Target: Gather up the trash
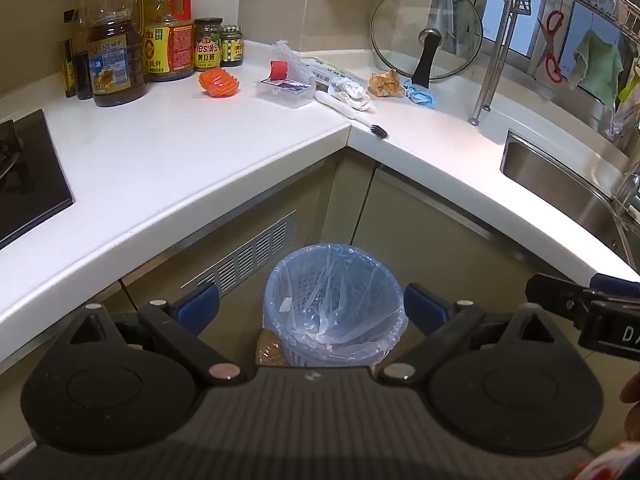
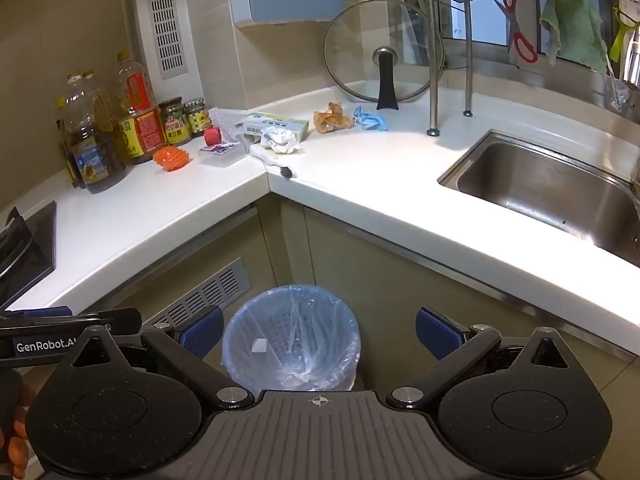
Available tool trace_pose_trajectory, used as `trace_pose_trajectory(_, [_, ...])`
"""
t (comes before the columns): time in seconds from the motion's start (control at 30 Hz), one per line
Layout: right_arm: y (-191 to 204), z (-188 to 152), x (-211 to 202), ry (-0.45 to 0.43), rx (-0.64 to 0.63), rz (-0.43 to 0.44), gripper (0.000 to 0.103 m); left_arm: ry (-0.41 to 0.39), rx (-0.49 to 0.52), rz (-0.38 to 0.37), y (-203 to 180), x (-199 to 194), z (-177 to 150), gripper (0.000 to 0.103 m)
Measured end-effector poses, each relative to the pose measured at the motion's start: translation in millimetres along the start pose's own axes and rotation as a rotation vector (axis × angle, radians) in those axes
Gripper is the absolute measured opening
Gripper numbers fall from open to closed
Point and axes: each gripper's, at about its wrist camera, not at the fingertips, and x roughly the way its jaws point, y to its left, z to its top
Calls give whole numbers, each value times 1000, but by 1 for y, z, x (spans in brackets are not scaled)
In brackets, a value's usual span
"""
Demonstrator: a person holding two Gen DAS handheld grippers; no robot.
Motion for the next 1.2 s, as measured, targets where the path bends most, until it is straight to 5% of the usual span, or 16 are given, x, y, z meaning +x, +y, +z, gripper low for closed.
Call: trace_pose_trajectory(1.2, [-2, -2, 0, -6, 6, -1, 102, -1, 4, 0, 0, 1, -2, 98])
